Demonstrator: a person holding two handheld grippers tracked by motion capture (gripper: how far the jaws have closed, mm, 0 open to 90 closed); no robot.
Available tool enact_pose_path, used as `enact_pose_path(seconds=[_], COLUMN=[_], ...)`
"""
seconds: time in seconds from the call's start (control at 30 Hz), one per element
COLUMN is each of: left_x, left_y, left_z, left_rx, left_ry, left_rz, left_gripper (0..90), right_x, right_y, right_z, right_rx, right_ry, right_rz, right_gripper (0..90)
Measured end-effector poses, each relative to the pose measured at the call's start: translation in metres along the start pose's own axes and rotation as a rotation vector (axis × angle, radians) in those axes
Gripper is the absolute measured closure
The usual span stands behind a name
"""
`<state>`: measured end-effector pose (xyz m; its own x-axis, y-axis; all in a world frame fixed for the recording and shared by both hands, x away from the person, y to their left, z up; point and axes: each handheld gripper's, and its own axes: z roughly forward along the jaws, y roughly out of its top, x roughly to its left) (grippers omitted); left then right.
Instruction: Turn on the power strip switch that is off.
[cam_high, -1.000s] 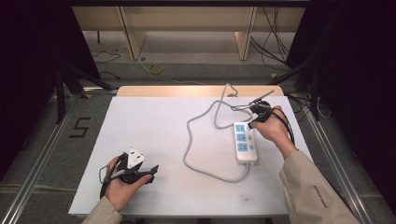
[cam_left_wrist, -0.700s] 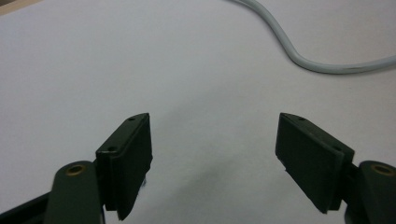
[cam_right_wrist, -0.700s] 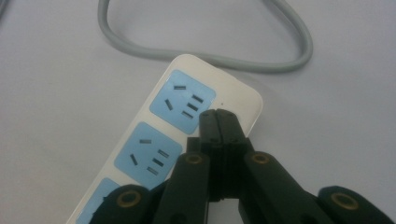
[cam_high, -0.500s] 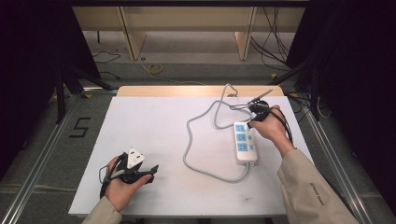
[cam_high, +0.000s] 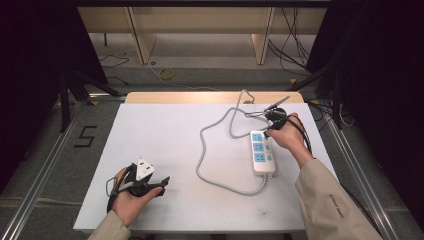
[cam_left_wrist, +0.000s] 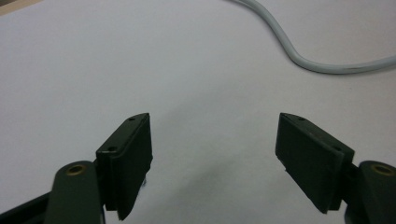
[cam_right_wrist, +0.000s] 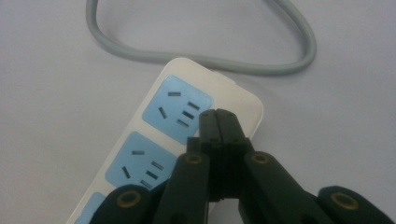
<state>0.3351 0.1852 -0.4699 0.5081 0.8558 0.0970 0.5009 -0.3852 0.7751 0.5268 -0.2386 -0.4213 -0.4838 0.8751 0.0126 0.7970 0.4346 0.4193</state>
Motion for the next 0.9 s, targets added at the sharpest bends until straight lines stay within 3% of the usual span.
enact_pose_path(seconds=[0.9], left_x=[0.0003], left_y=[0.0000], left_z=[-0.0001], left_rx=[0.003], left_ry=[0.000], left_rz=[0.005], left_gripper=[27.0], right_x=[-0.0017], right_y=[0.0019], right_z=[0.0089], right_rx=[0.022], right_ry=[-0.017], right_rz=[0.011], right_gripper=[90.0])
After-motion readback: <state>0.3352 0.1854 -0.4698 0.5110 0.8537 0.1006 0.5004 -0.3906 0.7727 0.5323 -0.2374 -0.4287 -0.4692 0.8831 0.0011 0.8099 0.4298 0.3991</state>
